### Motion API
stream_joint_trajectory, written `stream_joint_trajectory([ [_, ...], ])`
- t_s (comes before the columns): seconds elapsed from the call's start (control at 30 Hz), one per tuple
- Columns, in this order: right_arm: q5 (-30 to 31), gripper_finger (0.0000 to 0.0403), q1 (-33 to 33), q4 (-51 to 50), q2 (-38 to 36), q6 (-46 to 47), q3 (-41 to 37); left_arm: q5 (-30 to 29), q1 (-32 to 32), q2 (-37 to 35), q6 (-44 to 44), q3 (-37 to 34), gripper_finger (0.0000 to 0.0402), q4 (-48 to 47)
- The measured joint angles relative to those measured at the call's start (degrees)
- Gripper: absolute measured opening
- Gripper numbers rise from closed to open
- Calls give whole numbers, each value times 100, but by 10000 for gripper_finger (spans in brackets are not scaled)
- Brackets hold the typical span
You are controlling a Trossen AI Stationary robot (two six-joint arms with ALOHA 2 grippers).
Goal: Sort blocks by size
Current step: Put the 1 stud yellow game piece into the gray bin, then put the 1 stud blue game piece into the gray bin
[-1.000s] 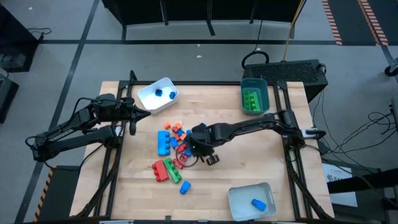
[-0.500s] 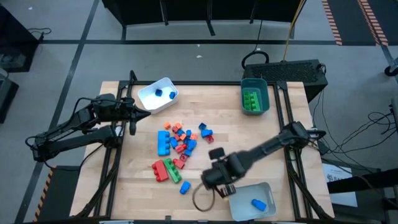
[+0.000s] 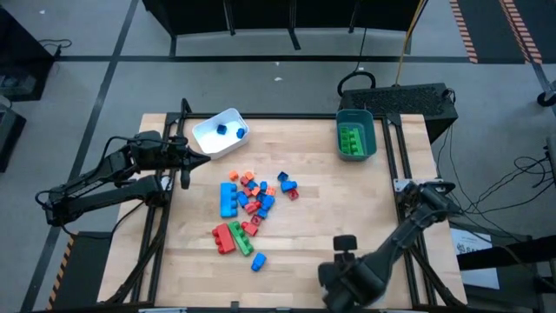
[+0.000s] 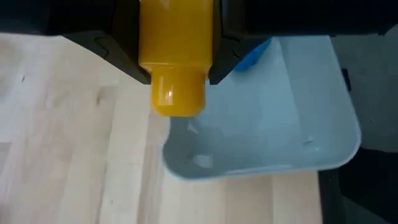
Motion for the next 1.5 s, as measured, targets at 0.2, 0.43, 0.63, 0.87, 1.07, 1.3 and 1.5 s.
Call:
stream_joint_trajectory([
  [0.2,9,105,88,112,-8,391,-152,0,0,2,0,0,11,0],
  [0.43,-124,105,88,1137,-8,294,-685,0,0,0,0,0,11,0],
  [0.63,-279,105,114,1688,-8,318,-1166,0,0,2,-2,0,11,0],
  [0.87,-360,105,120,2190,-6,268,-1570,0,0,2,0,0,11,0],
  [1.07,-333,105,125,2211,-2,578,-1644,0,1,0,-1,0,11,2],
  [1.3,-308,214,123,2203,-2,956,-1644,2,0,1,-1,0,11,2],
  [1.5,-311,222,118,2121,-12,995,-1643,2,0,0,-2,0,11,2],
])
